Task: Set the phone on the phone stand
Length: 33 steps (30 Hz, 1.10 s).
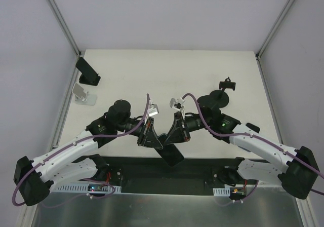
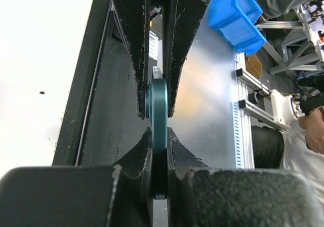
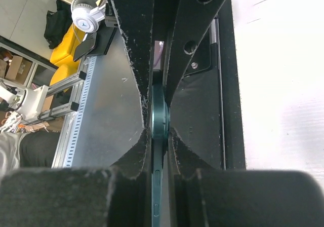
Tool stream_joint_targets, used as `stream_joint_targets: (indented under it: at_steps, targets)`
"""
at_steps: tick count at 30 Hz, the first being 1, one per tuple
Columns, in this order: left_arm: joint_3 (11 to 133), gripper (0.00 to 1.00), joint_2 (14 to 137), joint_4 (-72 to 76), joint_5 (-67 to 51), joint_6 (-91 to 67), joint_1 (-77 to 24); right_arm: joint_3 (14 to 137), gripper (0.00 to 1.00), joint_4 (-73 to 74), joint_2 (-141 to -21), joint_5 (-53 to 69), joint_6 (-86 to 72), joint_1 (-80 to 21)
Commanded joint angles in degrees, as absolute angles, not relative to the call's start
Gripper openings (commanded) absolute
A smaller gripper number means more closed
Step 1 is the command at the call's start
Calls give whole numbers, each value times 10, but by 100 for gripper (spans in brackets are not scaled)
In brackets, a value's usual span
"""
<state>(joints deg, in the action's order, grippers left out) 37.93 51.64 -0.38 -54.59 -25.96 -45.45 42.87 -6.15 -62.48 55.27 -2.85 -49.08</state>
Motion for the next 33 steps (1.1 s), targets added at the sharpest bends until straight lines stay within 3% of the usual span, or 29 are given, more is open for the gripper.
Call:
stream_joint_targets:
  at_steps: [1,4,6,7,9,12,16,21,26,33]
  targets:
    - [429,0,495,-49,-504,-230,-460,460,9,-113,-624,553,-20,-503]
    - [471,0,490,-152,-379,-190,-460,454,60,-85,-617,477,-21,-503]
    - [496,0,494,-208,-315,-171,-456,444,76,-55,-595,387,-20,-504]
    - [517,0,502,-231,-261,-168,-453,439,89,-46,-586,362,-18,-504]
    - [540,0,512,-291,-250,-157,-408,423,99,-24,-562,311,-13,-499]
    - [559,0,523,-330,-302,-130,-287,410,96,29,-533,238,-5,-490]
    - [630,0,545,-388,-245,-75,-172,401,96,91,-516,190,-12,-462]
    - [717,0,585,-421,-147,-10,-46,364,97,92,-500,257,-60,-457]
    - [788,0,686,-431,-194,47,48,328,97,27,-484,326,-88,-456]
    - [858,0,769,-430,-219,132,161,361,97,68,-467,347,-96,-457]
